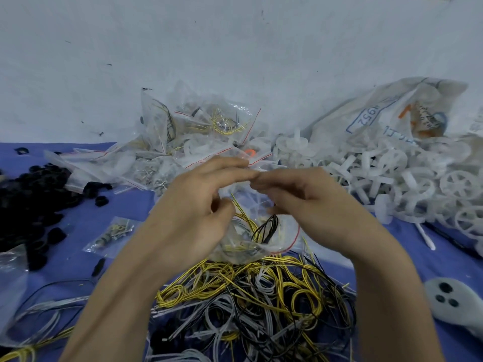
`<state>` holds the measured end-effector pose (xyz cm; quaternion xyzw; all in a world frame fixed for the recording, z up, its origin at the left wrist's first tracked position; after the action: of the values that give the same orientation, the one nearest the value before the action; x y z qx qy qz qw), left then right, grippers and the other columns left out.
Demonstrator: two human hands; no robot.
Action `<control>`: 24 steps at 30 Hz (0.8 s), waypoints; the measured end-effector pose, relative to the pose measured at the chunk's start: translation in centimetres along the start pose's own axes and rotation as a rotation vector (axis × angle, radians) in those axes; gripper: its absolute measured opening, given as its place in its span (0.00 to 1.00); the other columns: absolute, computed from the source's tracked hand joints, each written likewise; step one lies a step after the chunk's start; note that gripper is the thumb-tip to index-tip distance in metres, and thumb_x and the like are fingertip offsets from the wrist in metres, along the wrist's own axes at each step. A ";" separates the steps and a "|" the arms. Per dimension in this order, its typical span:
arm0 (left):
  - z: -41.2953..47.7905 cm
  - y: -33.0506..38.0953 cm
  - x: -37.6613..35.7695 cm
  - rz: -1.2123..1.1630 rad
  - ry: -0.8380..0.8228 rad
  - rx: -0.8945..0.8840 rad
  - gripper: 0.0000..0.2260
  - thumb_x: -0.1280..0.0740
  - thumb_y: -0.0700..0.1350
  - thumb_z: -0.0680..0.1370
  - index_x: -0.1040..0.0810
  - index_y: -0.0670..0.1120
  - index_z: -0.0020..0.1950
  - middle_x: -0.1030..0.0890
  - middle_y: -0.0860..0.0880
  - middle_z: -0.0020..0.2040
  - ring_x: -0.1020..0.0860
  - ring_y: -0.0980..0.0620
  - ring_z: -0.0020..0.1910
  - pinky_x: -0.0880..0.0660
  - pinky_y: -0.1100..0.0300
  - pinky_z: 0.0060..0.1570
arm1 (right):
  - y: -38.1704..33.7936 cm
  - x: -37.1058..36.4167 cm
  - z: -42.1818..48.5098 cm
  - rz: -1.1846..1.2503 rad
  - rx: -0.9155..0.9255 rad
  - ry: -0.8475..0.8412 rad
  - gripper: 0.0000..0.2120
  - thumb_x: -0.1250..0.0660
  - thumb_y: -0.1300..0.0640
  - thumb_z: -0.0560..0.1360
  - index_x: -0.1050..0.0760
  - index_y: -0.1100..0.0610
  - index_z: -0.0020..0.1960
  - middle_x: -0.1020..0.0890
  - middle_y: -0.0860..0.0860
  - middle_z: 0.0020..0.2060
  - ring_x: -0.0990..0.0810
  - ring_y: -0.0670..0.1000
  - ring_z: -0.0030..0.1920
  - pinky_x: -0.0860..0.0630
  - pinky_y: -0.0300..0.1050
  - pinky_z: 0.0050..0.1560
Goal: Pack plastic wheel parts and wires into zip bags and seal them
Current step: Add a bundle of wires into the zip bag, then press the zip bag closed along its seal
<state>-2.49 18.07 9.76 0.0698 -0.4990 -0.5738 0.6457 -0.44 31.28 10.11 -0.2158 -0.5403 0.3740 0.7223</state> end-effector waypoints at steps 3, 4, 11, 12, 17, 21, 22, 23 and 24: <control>0.0 0.0 0.3 0.017 0.021 -0.006 0.21 0.39 0.31 0.76 0.21 0.58 0.55 0.27 0.63 0.64 0.25 0.51 0.31 0.26 0.60 0.38 | 0.2 1.7 0.1 0.227 0.013 0.185 0.16 0.38 0.71 0.75 0.19 0.52 0.45 0.16 0.49 0.41 0.18 0.45 0.44 0.20 0.37 0.40; 0.0 0.1 0.4 0.033 0.032 -0.011 0.20 0.39 0.32 0.77 0.20 0.58 0.52 0.27 0.63 0.64 0.25 0.51 0.31 0.26 0.58 0.38 | 0.5 2.4 0.1 0.236 0.017 0.269 0.15 0.37 0.71 0.74 0.19 0.53 0.43 0.17 0.48 0.39 0.18 0.43 0.39 0.22 0.35 0.37; 0.1 -0.2 0.6 0.176 0.083 0.063 0.15 0.39 0.34 0.77 0.17 0.49 0.42 0.24 0.55 0.61 0.22 0.49 0.35 0.24 0.52 0.43 | 5.7 2.1 0.9 -0.162 -0.243 0.252 0.03 0.32 0.57 0.75 0.21 0.54 0.48 0.22 0.50 0.40 0.23 0.50 0.37 0.32 0.39 0.39; 0.0 -0.2 0.4 0.177 0.062 0.078 0.13 0.38 0.37 0.76 0.17 0.50 0.41 0.25 0.56 0.62 0.21 0.51 0.38 0.25 0.55 0.44 | 6.1 2.0 1.0 -0.088 -0.249 0.274 0.02 0.33 0.61 0.75 0.21 0.57 0.46 0.20 0.52 0.36 0.22 0.53 0.34 0.31 0.41 0.35; -1.1 -1.6 -2.1 0.214 -0.330 0.193 0.14 0.31 0.66 0.63 0.18 0.58 0.37 0.44 0.71 0.71 0.36 0.69 0.62 0.37 0.66 0.56 | 7.1 2.6 1.0 0.381 -0.261 0.466 0.12 0.42 0.72 0.75 0.22 0.61 0.44 0.24 0.56 0.23 0.24 0.52 0.20 0.28 0.39 0.23; -0.5 -2.3 0.1 0.312 -0.180 0.125 0.08 0.24 0.47 0.68 0.23 0.55 0.35 0.31 0.61 0.67 0.26 0.64 0.43 0.34 0.77 0.43 | 8.0 4.2 0.2 0.652 -0.290 0.649 0.12 0.44 0.74 0.75 0.25 0.63 0.40 0.24 0.51 0.19 0.24 0.49 0.20 0.24 0.38 0.24; -0.3 -2.4 0.8 0.274 -0.118 0.120 0.09 0.24 0.46 0.68 0.24 0.54 0.37 0.24 0.56 0.61 0.24 0.59 0.39 0.30 0.72 0.40 | 8.2 4.6 -0.1 0.674 -0.297 0.665 0.12 0.44 0.73 0.74 0.25 0.63 0.40 0.24 0.51 0.19 0.24 0.49 0.20 0.25 0.38 0.24; -0.2 -2.4 1.3 0.215 -0.077 0.115 0.10 0.24 0.46 0.67 0.24 0.54 0.39 0.20 0.54 0.51 0.23 0.55 0.36 0.27 0.65 0.40 | 8.3 4.9 -0.4 0.672 -0.307 0.667 0.12 0.43 0.72 0.74 0.24 0.63 0.39 0.24 0.52 0.20 0.24 0.50 0.21 0.25 0.38 0.24; -0.3 -2.1 1.5 0.165 -0.068 0.100 0.11 0.24 0.48 0.67 0.24 0.56 0.41 0.19 0.53 0.44 0.23 0.54 0.35 0.26 0.60 0.40 | 8.3 5.2 -0.6 0.655 -0.319 0.659 0.11 0.43 0.71 0.74 0.24 0.63 0.39 0.24 0.52 0.20 0.25 0.50 0.21 0.26 0.38 0.24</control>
<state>-3.96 16.04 9.06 0.0408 -0.5526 -0.4950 0.6693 -1.75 40.53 7.18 -0.5891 -0.2374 0.4057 0.6573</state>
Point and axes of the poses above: each hand's wrist, its own z-axis towards the middle knuckle, its own x-axis out of the back of the hand, y = z × x, the point moved 7 cm from there along z, towards the middle knuckle
